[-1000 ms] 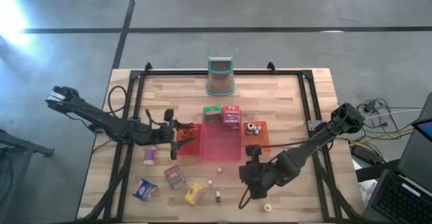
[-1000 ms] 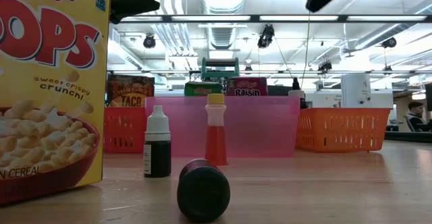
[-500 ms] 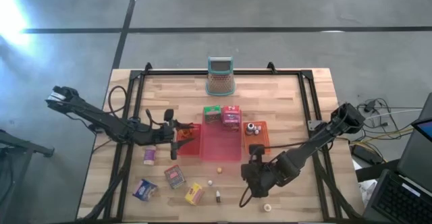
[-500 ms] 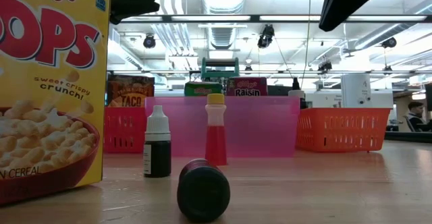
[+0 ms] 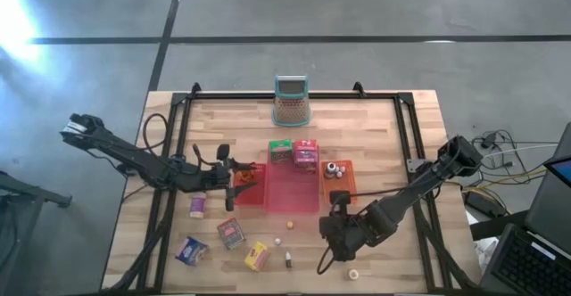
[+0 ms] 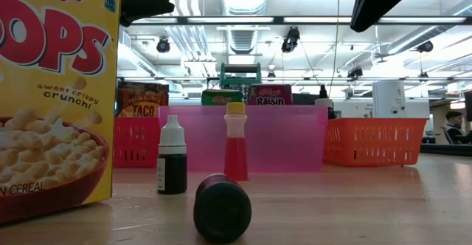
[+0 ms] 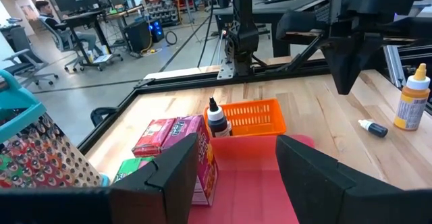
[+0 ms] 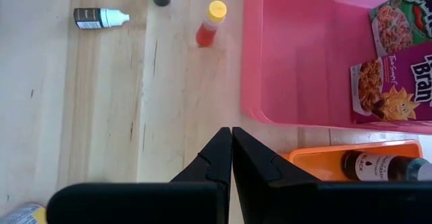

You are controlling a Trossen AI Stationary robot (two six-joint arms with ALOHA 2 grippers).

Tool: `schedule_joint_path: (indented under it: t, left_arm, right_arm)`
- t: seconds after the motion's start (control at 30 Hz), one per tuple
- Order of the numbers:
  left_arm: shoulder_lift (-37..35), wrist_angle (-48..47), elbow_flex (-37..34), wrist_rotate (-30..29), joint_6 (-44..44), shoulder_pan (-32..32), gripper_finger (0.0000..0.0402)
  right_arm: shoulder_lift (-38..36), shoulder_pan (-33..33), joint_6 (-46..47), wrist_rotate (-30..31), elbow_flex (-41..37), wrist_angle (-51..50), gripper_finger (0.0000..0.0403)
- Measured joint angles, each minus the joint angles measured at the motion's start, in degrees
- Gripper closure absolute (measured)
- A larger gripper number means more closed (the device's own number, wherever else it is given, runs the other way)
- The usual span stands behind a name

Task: Pick & Place Kitchen Items
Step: Put the yellow cereal box into the pink bin

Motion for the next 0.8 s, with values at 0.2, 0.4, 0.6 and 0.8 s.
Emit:
schedule_joint_path:
  t: [0.2, 0.4, 0.6, 0.8]
  left_arm:
    - [0.00, 0.02, 0.00, 0.01, -0.03, 0.02, 0.0197]
    - [0.00, 0.02, 0.09, 1.77, -2.51, 0.02, 0.0197]
    - [0.45, -13.51, 6.72, 10.37, -6.10, 0.01, 0.0197]
    - [6.75, -38.75, 20.12, 12.70, -14.64, -0.01, 0.0197]
  right_arm:
    - [-0.09, -0.02, -0.18, 1.04, 0.00, -0.44, 0.0394]
    - [-0.09, -0.02, 0.61, 1.02, 0.00, -2.26, 0.0394]
    - [-0.09, -0.02, 4.40, 1.48, 0.00, -5.65, 0.0394]
    - [-0.09, -0.15, 4.52, 2.84, -0.02, -6.62, 0.0394]
